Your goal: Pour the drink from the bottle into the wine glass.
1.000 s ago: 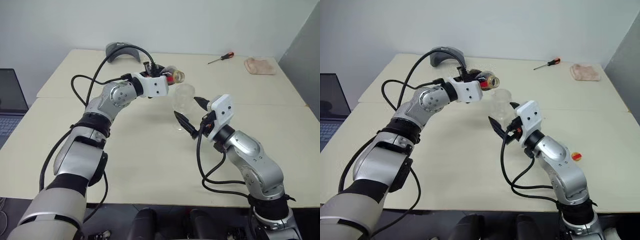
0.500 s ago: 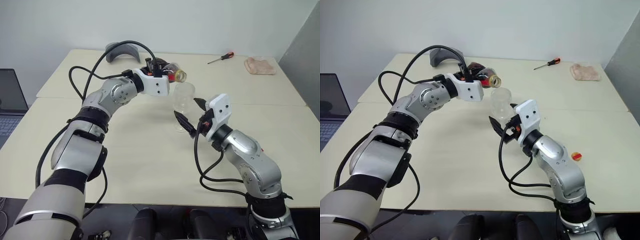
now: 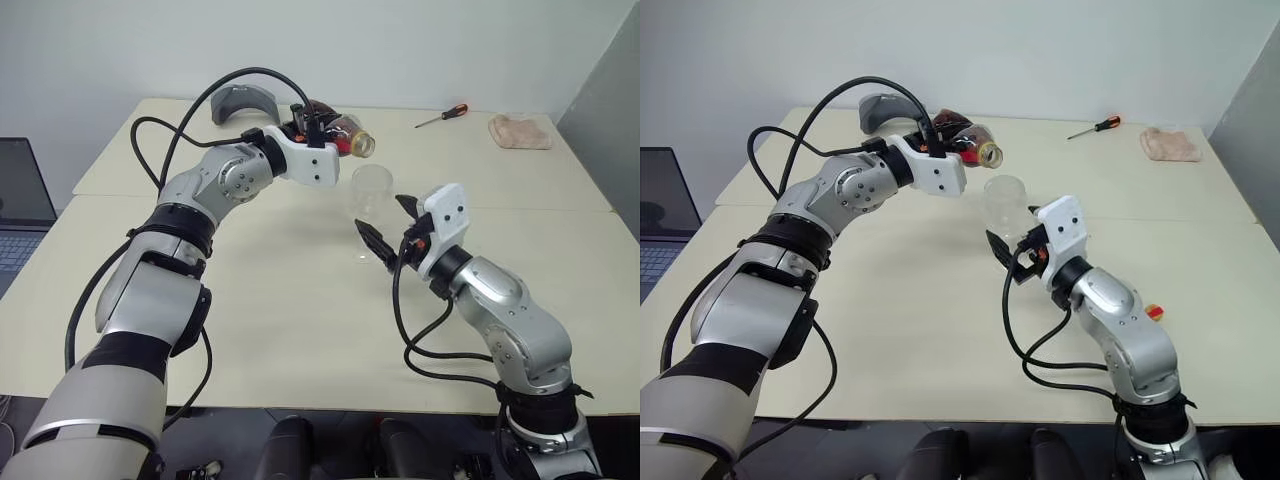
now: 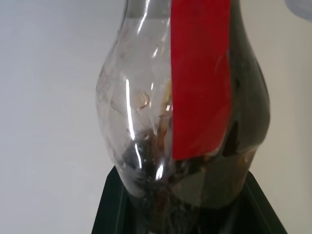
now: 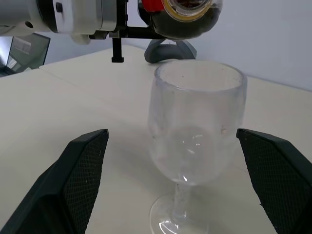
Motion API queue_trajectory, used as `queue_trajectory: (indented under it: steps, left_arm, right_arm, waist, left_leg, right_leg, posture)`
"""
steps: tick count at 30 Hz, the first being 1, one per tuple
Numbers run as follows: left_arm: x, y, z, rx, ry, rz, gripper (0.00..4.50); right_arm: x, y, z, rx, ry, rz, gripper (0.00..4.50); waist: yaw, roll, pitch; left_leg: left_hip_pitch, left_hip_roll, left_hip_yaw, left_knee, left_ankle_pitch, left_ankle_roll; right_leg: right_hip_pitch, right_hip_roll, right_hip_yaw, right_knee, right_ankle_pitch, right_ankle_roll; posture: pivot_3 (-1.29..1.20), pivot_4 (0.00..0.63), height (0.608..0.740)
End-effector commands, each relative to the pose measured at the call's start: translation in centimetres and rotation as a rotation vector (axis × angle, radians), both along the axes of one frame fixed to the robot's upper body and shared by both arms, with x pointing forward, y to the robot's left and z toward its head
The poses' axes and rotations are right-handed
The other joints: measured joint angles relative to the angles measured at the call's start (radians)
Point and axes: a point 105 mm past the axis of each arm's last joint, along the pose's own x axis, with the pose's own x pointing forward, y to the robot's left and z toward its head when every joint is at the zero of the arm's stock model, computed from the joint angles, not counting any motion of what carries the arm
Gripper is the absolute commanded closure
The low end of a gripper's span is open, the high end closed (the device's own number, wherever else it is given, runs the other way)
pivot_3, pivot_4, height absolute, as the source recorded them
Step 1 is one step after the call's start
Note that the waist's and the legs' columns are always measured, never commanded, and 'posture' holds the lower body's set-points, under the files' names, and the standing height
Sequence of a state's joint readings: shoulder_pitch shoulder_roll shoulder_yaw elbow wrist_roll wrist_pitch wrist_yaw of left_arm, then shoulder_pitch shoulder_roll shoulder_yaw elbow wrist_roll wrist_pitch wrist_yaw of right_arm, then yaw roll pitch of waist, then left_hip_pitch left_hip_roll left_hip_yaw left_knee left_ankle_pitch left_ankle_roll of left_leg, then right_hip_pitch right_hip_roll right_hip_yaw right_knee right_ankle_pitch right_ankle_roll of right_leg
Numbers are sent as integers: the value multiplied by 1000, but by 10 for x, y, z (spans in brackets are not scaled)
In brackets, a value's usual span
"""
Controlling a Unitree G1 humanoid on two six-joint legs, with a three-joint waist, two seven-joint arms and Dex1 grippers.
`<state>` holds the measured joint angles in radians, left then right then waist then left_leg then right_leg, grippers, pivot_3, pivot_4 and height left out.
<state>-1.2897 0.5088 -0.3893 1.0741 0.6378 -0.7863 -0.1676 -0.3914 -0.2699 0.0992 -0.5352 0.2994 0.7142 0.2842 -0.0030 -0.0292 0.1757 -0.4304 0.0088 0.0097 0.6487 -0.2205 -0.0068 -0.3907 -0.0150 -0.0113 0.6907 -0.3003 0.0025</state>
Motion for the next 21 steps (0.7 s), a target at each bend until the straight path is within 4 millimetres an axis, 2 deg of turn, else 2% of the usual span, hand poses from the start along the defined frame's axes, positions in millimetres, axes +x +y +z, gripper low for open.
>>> queue_trajectory:
  steps: [1,10,21]
  left_arm:
    - [-5,-2,23,3,-83,-24,3583]
    - [-2,6,28,44,-120,11,3583]
    - [0,5,32,57,-162,28,3602]
  right_arm:
    - [-7,-6,13,14,-40,4,0]
    - [-13,-4,16,-6,-38,48,0]
    - [-15,1,15,-5,-30,65,0]
  waist:
    - [0,0,0]
    - [-1,0,0]
    - [-1,0,0]
  left_leg:
    - [0,0,0,0,0,0]
    - [0,0,0,0,0,0]
    - [0,0,0,1,0,0]
  right_leg:
    - [0,0,0,0,0,0]
    - [0,0,0,1,0,0]
    - [0,0,0,1,0,0]
  posture:
    - [0,150,740]
    - [0,150,740]
    - [0,150,740]
